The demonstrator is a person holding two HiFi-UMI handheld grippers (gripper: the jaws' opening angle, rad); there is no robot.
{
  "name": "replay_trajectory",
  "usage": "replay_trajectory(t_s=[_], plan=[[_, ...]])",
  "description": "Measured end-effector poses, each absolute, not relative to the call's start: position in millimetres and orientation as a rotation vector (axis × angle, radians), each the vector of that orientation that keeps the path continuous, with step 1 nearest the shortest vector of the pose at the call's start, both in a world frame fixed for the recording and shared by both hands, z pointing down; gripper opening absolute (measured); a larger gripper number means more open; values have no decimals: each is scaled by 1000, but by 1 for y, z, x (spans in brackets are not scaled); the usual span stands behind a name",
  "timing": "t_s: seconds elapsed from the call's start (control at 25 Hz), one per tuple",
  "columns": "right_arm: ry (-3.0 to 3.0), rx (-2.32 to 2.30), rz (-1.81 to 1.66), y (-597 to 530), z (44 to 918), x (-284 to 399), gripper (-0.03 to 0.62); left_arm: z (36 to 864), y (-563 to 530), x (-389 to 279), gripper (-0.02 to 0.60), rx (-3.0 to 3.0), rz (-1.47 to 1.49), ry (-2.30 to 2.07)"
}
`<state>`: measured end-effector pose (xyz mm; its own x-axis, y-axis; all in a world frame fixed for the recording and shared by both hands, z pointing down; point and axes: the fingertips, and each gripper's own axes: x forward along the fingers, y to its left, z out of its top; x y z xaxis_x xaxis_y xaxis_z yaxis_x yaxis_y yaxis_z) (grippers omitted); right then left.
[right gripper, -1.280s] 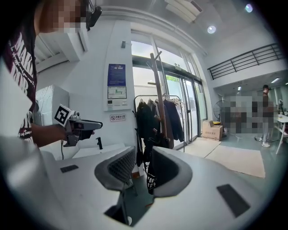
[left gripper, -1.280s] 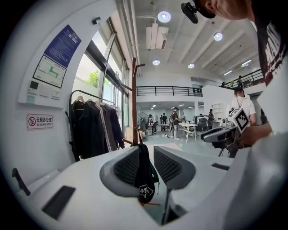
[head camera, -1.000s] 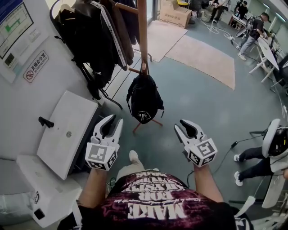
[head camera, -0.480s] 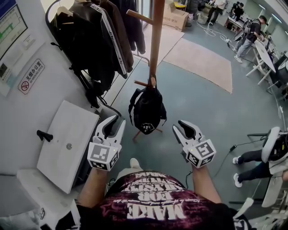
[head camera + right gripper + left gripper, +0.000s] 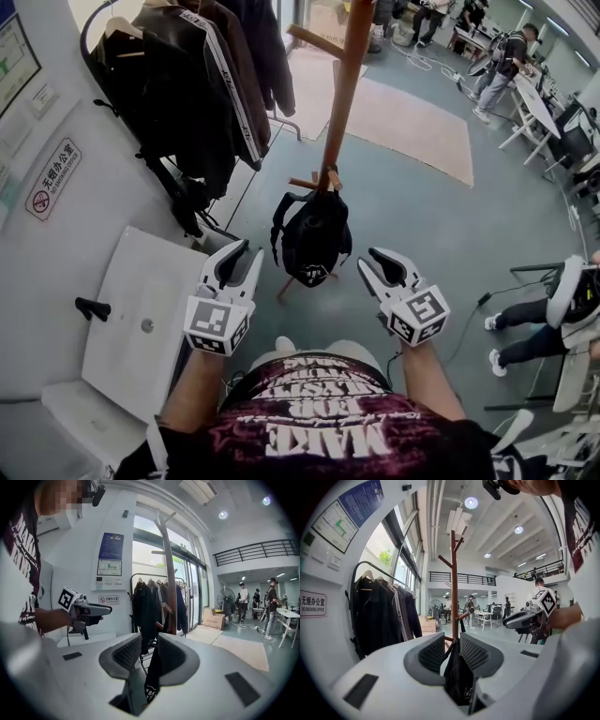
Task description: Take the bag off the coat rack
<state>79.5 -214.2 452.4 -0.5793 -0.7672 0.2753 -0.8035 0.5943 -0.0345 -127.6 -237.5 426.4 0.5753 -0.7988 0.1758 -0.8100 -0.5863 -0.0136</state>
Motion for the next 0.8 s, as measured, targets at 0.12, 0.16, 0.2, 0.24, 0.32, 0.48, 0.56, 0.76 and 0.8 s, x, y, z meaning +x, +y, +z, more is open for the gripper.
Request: replay_trajectory(t_s=[0.12, 0.16, 0.2, 0.24, 0.32, 0.48, 0.56, 0.76, 0.8], plan=[[-2582, 1287, 239, -213, 456, 66, 115, 431, -239, -131, 103, 2731, 239, -1359], [-2577, 1286, 241, -212, 457, 64, 115, 431, -239, -130, 104, 2736, 228, -1346], [-2570, 1291, 240, -213, 457, 64, 114, 431, -239, -129, 103, 2742, 219, -1333], [-2562, 1299, 240, -214, 457, 64, 110, 432, -239, -127, 104, 2745, 213, -1321], [-2548, 1307, 238, -216, 455, 65, 103, 435, -241, -126, 104, 2745, 208, -1304], [-2536, 1298, 214, -224, 455, 63, 101, 438, -245, -125, 103, 2742, 204, -1297], [-2532, 1289, 218, -232, 459, 62, 101, 441, -247, -126, 103, 2735, 207, -1303], [-2556, 1242, 220, -258, 460, 51, 101, 444, -262, -132, 103, 2714, 222, -1334], [-2561, 1235, 220, -264, 461, 50, 101, 444, -266, -132, 103, 2712, 224, -1337]])
